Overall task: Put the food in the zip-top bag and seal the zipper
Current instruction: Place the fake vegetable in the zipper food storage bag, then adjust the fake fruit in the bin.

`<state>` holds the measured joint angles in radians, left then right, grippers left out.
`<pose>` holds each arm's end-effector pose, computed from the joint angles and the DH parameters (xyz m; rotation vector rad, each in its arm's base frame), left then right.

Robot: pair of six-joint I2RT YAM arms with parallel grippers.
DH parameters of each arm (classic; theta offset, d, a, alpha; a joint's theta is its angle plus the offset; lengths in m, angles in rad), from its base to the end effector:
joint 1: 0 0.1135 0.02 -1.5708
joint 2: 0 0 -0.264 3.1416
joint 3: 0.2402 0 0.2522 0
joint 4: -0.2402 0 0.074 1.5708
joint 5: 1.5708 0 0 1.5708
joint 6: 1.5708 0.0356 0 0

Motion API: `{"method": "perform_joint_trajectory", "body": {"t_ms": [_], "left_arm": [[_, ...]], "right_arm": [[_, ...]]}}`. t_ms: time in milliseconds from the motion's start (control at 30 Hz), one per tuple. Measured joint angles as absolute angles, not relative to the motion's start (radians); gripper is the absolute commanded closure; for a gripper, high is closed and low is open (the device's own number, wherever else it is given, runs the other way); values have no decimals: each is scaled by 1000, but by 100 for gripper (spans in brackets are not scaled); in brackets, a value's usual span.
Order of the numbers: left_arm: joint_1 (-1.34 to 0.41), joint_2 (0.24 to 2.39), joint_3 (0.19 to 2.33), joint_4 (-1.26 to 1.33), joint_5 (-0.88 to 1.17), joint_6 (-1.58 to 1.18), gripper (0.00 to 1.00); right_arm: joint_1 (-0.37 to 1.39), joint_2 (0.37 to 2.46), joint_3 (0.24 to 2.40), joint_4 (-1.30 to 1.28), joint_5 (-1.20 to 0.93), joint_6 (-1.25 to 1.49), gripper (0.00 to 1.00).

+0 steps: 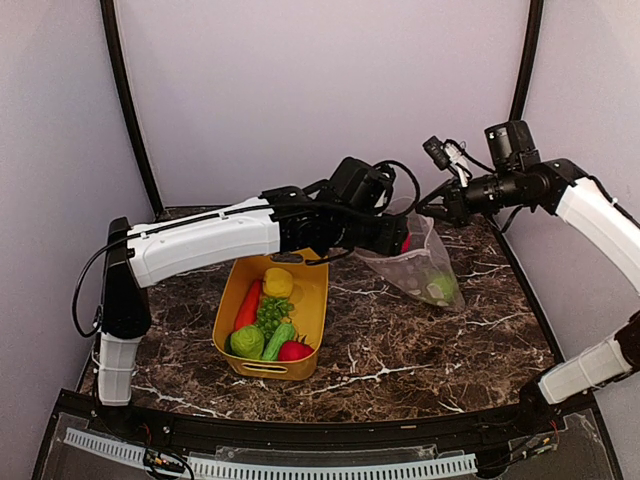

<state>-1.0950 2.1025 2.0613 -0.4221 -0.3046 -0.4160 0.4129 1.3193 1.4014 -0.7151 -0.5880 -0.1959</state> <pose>0.2374 -0.4375 0.3427 0.5024 2.0105 -0.6441 0.2459 0.1293 0.3878 -0.9625 1.9595 0.7679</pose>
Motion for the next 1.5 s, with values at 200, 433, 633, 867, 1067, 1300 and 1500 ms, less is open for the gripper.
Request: {"method": "perform_joint_trajectory", "body": {"t_ms": [200,433,633,867,1067,1300,1500], "left_arm": [[-1095,2107,2101,-427,-318,-393,15],[-1096,2098,2128,-412,-280,-357,18],[-1114,1970,1977,-363,-220,-313,19],[-1129,1626,1657,-346,-280,-290,20],[-1125,1454,1459,-402,-378,-303,21],[-1122,1446,1248,-497,-376,-375,24],[-1090,1451,1180,-532,-309,-423,25]], "right_arm": [[414,1348,1439,-733,-591,-165,100],[414,1365,1453,-735,-570,-147,100],[402,1390,1487,-743,-490,-152,100],[297,1464,1649,-749,-370,-202,100],[268,1468,1681,-721,-335,-216,100],[275,1400,1492,-641,-414,-207,100],[295,1385,1376,-607,-505,-204,100]]}}
